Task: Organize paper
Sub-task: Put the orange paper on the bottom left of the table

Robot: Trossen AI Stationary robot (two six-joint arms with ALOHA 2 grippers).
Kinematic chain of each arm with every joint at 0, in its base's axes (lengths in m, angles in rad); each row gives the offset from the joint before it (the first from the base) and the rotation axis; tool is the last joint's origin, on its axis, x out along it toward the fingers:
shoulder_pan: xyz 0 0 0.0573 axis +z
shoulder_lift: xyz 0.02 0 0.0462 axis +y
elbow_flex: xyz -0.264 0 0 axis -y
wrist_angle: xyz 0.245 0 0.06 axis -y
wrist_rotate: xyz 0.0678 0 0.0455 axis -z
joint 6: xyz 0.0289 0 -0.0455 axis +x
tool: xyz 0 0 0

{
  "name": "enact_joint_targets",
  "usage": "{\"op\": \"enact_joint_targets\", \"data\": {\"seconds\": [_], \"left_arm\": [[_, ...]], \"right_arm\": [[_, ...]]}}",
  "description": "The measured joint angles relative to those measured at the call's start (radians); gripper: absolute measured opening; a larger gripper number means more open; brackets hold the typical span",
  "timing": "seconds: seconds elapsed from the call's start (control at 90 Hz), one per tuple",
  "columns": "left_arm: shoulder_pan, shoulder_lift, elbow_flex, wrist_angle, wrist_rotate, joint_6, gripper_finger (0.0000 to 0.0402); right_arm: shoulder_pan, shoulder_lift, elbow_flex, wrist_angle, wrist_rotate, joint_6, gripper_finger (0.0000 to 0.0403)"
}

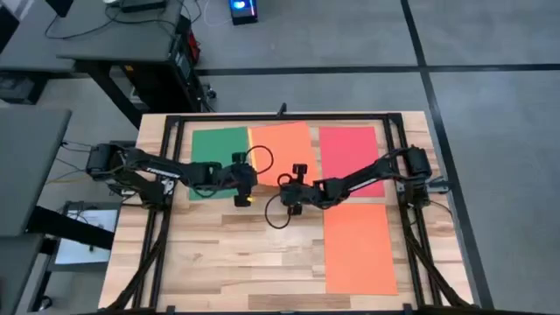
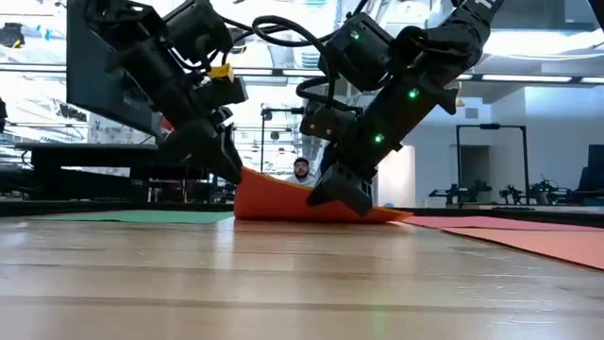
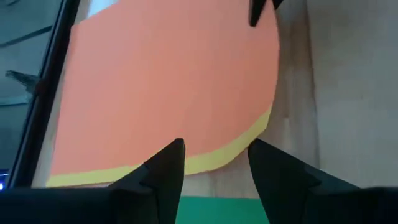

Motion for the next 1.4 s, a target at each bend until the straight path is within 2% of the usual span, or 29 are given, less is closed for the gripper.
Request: {"op": "enact_joint_targets", "data": {"seconds": [0.367,0.767,0.978,1.4], "left_arm": [[0.011,-0.060,0.000,-0.015,-0.005,0.019,0.0160],[0.011,0.081,0.000,0.047,0.054,0.014,0.0160],[0.010,0.085,0.000,0.073,0.061,0.015,0.0160],[0.008,0.085,0.000,0.057,0.171,0.031,0.0160]], "right_arm": [[0.000,0.000,0.000,-0.010,0.000,0.008,0.0000],[-0.003,0.000,0.000,0.012,0.000,0.008,0.0000],[-0.003,0.000,0.000,0.025,0.000,0.011,0.0000],[-0.009,0.000,0.000,0.025,-0.002,0.056,0.0000]]}}
